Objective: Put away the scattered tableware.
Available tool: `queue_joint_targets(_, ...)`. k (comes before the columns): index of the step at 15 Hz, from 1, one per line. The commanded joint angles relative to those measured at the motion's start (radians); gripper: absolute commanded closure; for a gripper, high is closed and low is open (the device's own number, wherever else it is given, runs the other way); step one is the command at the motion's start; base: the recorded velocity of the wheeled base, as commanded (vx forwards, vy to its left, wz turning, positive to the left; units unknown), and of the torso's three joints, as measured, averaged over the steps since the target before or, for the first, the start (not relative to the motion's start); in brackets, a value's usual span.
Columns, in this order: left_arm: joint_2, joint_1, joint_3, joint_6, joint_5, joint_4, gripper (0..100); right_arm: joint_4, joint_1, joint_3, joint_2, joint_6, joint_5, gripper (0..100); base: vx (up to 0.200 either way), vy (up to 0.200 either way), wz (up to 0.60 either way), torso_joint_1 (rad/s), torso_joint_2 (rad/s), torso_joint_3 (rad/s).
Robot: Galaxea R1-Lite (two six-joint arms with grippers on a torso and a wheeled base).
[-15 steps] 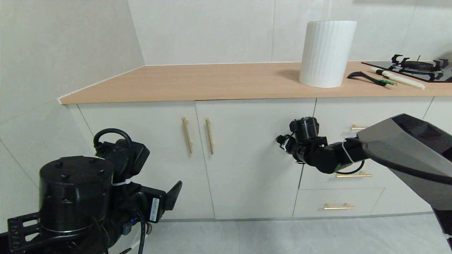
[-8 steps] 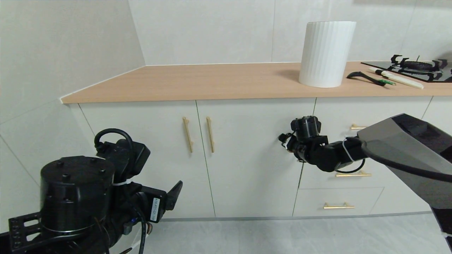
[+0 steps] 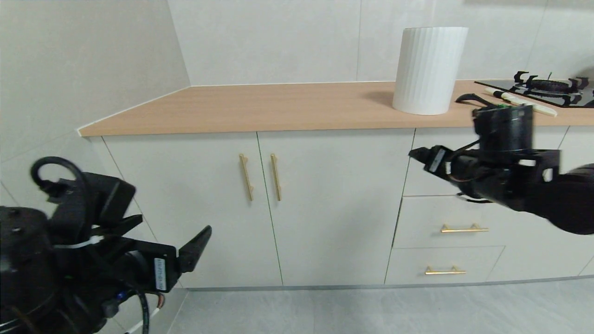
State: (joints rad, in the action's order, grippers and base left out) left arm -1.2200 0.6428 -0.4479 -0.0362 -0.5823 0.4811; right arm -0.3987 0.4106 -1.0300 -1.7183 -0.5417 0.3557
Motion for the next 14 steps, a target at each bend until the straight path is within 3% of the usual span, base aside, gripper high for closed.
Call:
queue_joint_targets(1, 0.277, -0.094, 0.124, 0.024, 0.001, -0.016, 0, 0.015, -0.003, 0.38, 0.655, 0.193, 0.022, 0, 0.0, 0.0, 0.0, 0.0, 0.0, 0.0)
queue_joint_targets(3, 0.49, -0.135, 0.242, 0.027, 0.001, -0.068, 0, 0.081, -0.075, 0.507, 0.916, 0.247, 0.023, 0, 0.0, 0.0, 0.0, 0.0, 0.0, 0.0)
queue_joint_targets(5, 0.766, -0.219, 0.279, 0.044, 0.002, -0.285, 0, 0.282, -0.139, 0.545, 1.163, 0.25, 0.02, 0, 0.0, 0.0, 0.0, 0.0, 0.0, 0.0)
queue_joint_targets(6, 0.93, -0.279, 0.27, 0.055, 0.016, -0.457, 0, 0.423, -0.171, 0.562, 1.3, 0.286, 0.02, 0, 0.0, 0.0, 0.0, 0.0, 0.0, 0.0)
queue_joint_targets(8, 1.11, -0.39, 0.267, 0.058, 0.095, -0.618, 0, 0.566, -0.185, 0.594, 1.504, 0.376, 0.02, 0, 0.0, 0.0, 0.0, 0.0, 0.0, 0.0)
queue_joint_targets(9, 1.128, -0.408, 0.276, 0.044, 0.116, -0.641, 0, 0.62, -0.197, 0.594, 1.586, 0.417, 0.02, 0, 0.0, 0.0, 0.0, 0.0, 0.0, 0.0)
queue_joint_targets(10, 1.123, -0.417, 0.284, 0.015, 0.093, -0.641, 0, 0.649, -0.223, 0.6, 1.622, 0.437, 0.028, 0, 0.0, 0.0, 0.0, 0.0, 0.0, 0.0)
queue_joint_targets(12, 1.123, -0.457, 0.308, 0.002, 0.114, -0.641, 0, 0.646, -0.32, 0.61, 1.619, 0.416, 0.022, 0, 0.0, 0.0, 0.0, 0.0, 0.0, 0.0)
queue_joint_targets(14, 1.123, -0.523, 0.367, -0.022, 0.099, -0.619, 0, 0.65, -0.42, 0.659, 1.714, 0.413, -0.064, 0, 0.0, 0.0, 0.0, 0.0, 0.0, 0.0)
